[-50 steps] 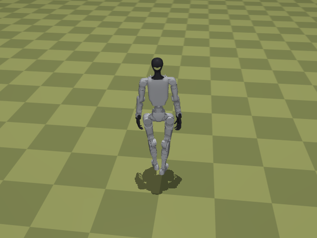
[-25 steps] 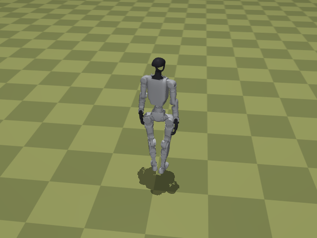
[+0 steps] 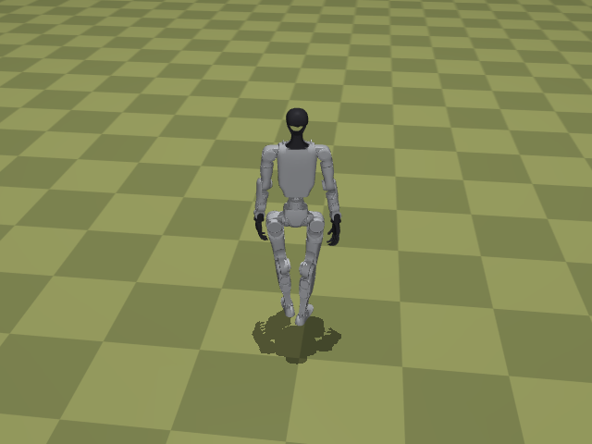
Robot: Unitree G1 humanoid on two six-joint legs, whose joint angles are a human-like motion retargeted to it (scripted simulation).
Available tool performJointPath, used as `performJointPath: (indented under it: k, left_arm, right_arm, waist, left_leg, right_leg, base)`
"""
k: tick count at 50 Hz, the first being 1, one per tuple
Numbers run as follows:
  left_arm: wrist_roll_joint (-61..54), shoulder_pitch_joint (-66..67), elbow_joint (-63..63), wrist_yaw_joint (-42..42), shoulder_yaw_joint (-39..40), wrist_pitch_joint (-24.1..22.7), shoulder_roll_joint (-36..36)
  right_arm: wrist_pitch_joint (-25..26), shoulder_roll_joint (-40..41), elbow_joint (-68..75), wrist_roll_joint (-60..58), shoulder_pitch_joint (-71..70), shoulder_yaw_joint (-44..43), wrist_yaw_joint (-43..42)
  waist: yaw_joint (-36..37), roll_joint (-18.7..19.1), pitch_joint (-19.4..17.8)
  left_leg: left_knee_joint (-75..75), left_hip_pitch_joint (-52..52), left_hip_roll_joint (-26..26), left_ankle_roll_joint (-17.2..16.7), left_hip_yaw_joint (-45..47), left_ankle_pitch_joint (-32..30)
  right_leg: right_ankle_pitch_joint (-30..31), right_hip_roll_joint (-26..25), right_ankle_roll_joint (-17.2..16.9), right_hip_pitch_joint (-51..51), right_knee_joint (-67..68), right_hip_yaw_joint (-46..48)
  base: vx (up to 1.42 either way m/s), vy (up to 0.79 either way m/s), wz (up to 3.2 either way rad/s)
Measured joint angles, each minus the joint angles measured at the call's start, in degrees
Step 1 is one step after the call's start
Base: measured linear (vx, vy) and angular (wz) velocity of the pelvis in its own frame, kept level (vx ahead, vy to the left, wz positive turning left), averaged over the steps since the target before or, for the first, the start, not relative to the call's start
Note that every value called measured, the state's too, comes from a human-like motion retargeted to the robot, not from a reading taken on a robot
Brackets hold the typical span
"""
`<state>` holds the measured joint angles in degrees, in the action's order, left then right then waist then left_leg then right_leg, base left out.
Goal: In place motions
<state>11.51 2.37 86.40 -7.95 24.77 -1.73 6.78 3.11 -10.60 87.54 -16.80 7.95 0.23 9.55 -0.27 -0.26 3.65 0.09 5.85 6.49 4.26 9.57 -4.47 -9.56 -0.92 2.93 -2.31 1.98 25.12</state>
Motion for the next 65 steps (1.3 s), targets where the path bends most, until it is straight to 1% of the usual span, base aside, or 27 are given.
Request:
performJointPath:
  k: [3, 5, 9, 12, 15, 17, 22, 30, 36, 42, 45, 49, 54, 58, 61, 65]
  left_arm:
    - [1.2, -0.8, 0.3, -0.1, 0.6, -0.1, 0.6]
    - [1.8, -1.7, 0.5, 0.0, 0.7, -0.1, 1.2]
    - [2.0, -4.0, 0.5, 0.3, 0.0, -0.3, 2.2]
    - [1.3, -5.7, 0.5, 1.3, -0.6, -0.7, 2.6]
    - [0.5, -6.9, 0.6, 2.1, -0.9, -1.1, 2.4]
    - [0.3, -7.3, 1.0, 2.5, -1.0, -1.3, 2.2]
    - [1.2, -6.2, 1.7, 3.2, -0.5, -1.1, 2.3]
    - [0.1, -2.6, 2.1, 3.6, 2.7, -1.1, 1.6]
    - [0.6, -1.2, 2.9, 3.7, 2.5, -0.8, 1.8]
    - [0.0, -1.5, 3.6, 3.7, 2.1, -0.8, 1.8]
    - [-0.6, -1.9, 3.8, 3.8, 1.5, -1.0, 2.0]
    - [-0.9, -1.1, 4.3, 3.7, 0.8, -0.9, 2.2]
    - [-1.6, 0.3, 3.5, 3.3, 2.1, -0.8, 2.6]
    - [-1.3, 1.5, 2.3, 3.0, 2.4, -0.8, 3.3]
    - [-0.9, 2.0, 1.8, 3.1, 2.6, -0.5, 4.0]
    - [-1.4, 1.8, 0.7, 3.0, 3.3, -0.1, 4.2]
  right_arm:
    - [-0.1, 0.1, 0.7, -0.8, 1.4, 0.4, -0.2]
    - [-0.2, 0.5, 0.9, -1.3, 2.1, 0.3, -0.5]
    - [-0.5, 1.4, 0.7, -2.0, 2.8, -1.1, -0.7]
    - [-0.7, 1.8, 0.4, -2.3, 2.9, -2.1, -0.8]
    - [-1.0, 1.7, -0.4, -3.6, 3.3, -2.8, -1.3]
    - [-1.2, 1.4, -0.8, -4.8, 3.5, -3.0, -2.0]
    - [-0.3, 0.1, -0.2, -5.8, 2.9, -3.0, -3.1]
    - [-1.2, 0.4, -3.6, -5.8, 0.3, -2.2, -3.1]
    - [-2.3, 2.2, -5.2, -6.0, -1.1, -1.0, -2.6]
    - [-2.2, 2.8, -5.1, -6.5, -1.3, -1.1, -1.3]
    - [-1.9, 2.9, -4.7, -6.2, -2.1, -1.8, -1.7]
    - [-1.7, 2.6, -4.5, -5.2, -2.4, -2.0, -1.3]
    - [-1.6, 2.2, -5.0, -3.9, -3.5, 0.8, -0.4]
    - [-1.2, 1.8, -5.3, -4.0, -4.4, 2.7, 0.4]
    - [-1.0, 1.8, -4.9, -3.7, -4.4, 3.4, 0.5]
    - [-0.4, 1.5, -3.6, -3.2, -4.1, 3.2, 0.9]
  waist:
    - [5.1, -1.9, -0.1]
    - [9.0, -3.4, -1.1]
    - [18.3, -5.5, -5.2]
    - [24.7, -6.3, -8.7]
    - [30.0, -6.4, -11.2]
    - [32.1, -6.3, -12.4]
    - [35.4, -6.5, -12.8]
    - [37.6, -6.4, -13.3]
    - [35.8, -6.7, -13.2]
    - [31.9, -6.7, -12.4]
    - [28.0, -6.6, -12.0]
    - [21.8, -6.3, -9.7]
    - [12.2, -5.3, -6.9]
    - [5.8, -4.4, -5.1]
    - [2.7, -4.0, -4.1]
    - [0.7, -3.9, -3.1]
  left_leg:
    - [0.3, 0.8, 2.2, -0.1, -3.3, -0.9]
    - [0.5, 0.9, 3.7, -0.3, -5.3, -1.5]
    - [1.0, 0.5, 5.8, -1.7, -8.0, -2.5]
    - [1.1, -0.1, 6.9, -3.3, -9.4, -3.1]
    - [0.9, -0.6, 7.5, -5.0, -9.5, -3.5]
    - [0.9, -0.6, 7.8, -6.1, -9.4, -3.7]
    - [0.6, 0.0, 8.9, -7.7, -10.1, -3.8]
    - [0.4, 0.7, 9.2, -8.6, -10.3, -3.7]
    - [0.4, 0.4, 8.8, -7.4, -9.8, -3.7]
    - [0.3, -0.3, 8.2, -5.6, -9.1, -3.8]
    - [0.1, -1.1, 7.1, -5.1, -7.9, -3.7]
    - [-0.1, -1.8, 5.3, -4.0, -5.4, -3.0]
    - [-0.4, -2.7, 2.2, -2.7, -0.7, -1.5]
    - [-0.4, -3.3, 0.2, -2.1, 2.9, -0.1]
    - [-0.1, -3.7, -0.9, -2.2, 5.1, 0.9]
    - [0.4, -4.0, -2.2, -2.8, 7.1, 1.8]
  right_leg:
    - [-0.8, 1.2, -0.4, -1.1, -0.5, 4.0]
    - [-1.5, 2.1, -0.8, -2.0, -0.5, 6.7]
    - [-3.3, 3.3, -1.6, -4.7, -0.2, 11.8]
    - [-4.8, 3.7, -2.5, -7.1, 0.1, 16.3]
    - [-6.6, 3.7, -3.9, -9.2, 0.8, 20.0]
    - [-7.6, 3.6, -4.8, -10.2, 1.4, 21.9]
    - [-8.9, 3.5, -6.7, -11.4, 1.9, 26.5]
    - [-9.0, 3.4, -7.8, -11.6, 1.8, 28.7]
    - [-8.7, 3.6, -7.7, -11.2, 2.4, 27.4]
    - [-7.9, 3.8, -6.9, -10.2, 3.0, 24.2]
    - [-7.1, 3.8, -6.0, -9.5, 3.3, 21.3]
    - [-5.8, 3.3, -4.7, -7.9, 3.3, 16.5]
    - [-3.4, 1.9, -2.6, -5.7, 2.1, 8.7]
    - [-1.0, 0.8, -1.2, -3.7, 1.0, 1.7]
    - [0.7, 0.2, -0.6, -2.3, 0.3, -3.3]
    - [2.8, 0.1, 0.0, -0.1, 0.6, -8.8]
  base:
    - [-0.01, 0.41, 1.48]
    - [-0.14, 0.38, 1.57]
    - [-0.28, 0.25, 1.55]
    - [-0.23, 0.05, 1.64]
    - [-0.15, 0.02, 1.69]
    - [-0.13, 0.04, 1.65]
    - [-0.06, 0.04, 1.29]
    - [-0.03, 0.00, 0.29]
    - [0.04, -0.03, -0.27]
    - [0.10, -0.03, -0.63]
    - [0.14, -0.07, -1.05]
    - [0.19, -0.10, -1.32]
    - [0.16, -0.23, -1.63]
    - [0.06, -0.26, -1.78]
    - [-0.02, -0.29, -1.77]
    - [-0.12, -0.33, -1.64]
